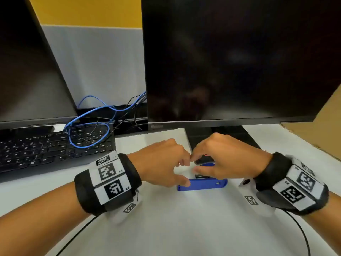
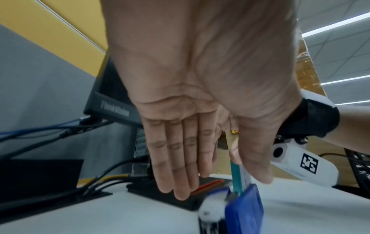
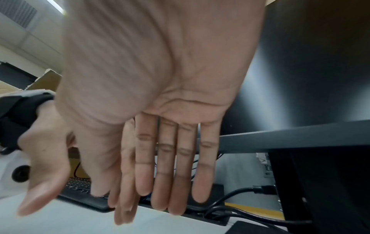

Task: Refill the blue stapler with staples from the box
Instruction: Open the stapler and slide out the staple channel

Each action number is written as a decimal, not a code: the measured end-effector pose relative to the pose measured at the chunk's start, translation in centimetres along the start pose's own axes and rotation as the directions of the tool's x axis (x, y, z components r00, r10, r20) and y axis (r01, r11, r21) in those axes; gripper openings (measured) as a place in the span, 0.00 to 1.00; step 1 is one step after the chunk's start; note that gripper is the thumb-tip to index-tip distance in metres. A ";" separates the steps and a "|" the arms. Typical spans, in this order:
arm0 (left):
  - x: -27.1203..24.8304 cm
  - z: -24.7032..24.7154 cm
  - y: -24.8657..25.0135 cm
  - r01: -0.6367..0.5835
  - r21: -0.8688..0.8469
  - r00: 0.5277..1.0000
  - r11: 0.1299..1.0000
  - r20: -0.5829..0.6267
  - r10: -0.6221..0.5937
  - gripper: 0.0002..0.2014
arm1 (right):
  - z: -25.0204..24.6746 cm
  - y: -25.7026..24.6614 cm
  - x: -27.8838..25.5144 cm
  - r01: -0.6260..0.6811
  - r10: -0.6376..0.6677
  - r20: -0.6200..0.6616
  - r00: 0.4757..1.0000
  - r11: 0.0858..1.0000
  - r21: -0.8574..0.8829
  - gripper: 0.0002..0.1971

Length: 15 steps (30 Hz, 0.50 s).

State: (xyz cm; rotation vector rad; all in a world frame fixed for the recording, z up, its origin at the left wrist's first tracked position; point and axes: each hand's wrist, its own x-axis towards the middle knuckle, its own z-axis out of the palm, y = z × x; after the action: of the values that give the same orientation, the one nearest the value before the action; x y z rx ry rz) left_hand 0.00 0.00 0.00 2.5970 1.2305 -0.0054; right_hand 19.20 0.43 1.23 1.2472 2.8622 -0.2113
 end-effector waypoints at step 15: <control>2.4 3.0 0.5 0.168 -0.092 0.982 0.981 0.102 -0.159 0.28 | 2.7 1.7 -1.5 -0.132 0.127 0.050 0.991 0.984 0.122 0.12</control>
State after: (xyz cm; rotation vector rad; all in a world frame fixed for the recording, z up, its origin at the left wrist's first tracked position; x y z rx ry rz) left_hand 2.22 0.79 -3.07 2.3756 1.3693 -0.0948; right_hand 21.33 0.12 -1.58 1.4258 2.7582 -0.4149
